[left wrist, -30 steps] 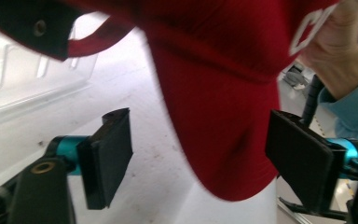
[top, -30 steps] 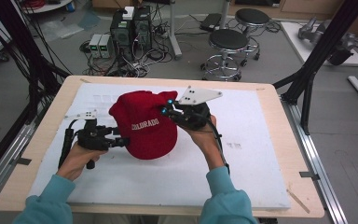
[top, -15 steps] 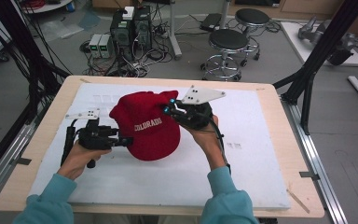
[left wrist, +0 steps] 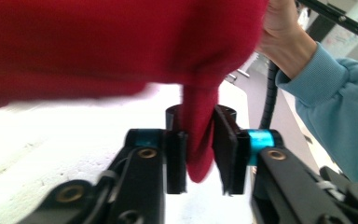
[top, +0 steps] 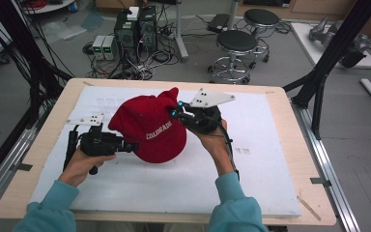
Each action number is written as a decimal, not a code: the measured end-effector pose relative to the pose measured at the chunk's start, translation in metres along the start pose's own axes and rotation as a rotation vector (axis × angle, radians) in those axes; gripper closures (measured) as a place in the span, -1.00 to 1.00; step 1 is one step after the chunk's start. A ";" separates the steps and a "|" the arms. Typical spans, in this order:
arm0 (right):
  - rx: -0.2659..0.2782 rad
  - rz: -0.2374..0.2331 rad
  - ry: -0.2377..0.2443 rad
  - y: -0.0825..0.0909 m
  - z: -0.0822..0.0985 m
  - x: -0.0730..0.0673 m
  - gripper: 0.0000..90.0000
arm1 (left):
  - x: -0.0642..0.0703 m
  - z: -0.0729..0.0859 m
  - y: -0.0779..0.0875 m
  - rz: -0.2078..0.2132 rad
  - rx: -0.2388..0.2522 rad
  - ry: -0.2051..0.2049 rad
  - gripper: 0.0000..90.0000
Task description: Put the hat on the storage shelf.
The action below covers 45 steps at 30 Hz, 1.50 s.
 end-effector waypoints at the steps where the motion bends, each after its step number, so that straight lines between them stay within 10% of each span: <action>1: -0.005 0.003 -0.003 -0.001 0.001 0.000 0.87 | 0.001 0.000 0.000 0.011 0.002 -0.005 0.81; 5: 0.000 0.008 -0.012 -0.002 0.003 0.002 0.84 | 0.007 -0.001 -0.003 0.034 -0.007 -0.039 0.87; 15: 0.002 0.103 -0.056 -0.004 0.008 0.010 -0.12 | 0.007 0.001 -0.003 -0.015 -0.040 -0.062 0.90; 24: -0.008 0.137 -0.082 -0.004 0.011 0.013 -0.52 | 0.008 0.001 -0.003 -0.040 -0.047 -0.081 0.90; 45: -0.024 0.148 -0.096 -0.001 0.013 0.012 -0.76 | 0.007 0.000 0.001 -0.141 -0.072 -0.113 0.90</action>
Point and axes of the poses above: each handheld gripper's, and its own axes: y roughly backward along the jaws, z roughly out of its underside, x roughly to its right, the point moved 4 cm from there along -y, roughly forward along the jaws, and after that the axes turned 3 degrees about -z, right-handed, at the moved point
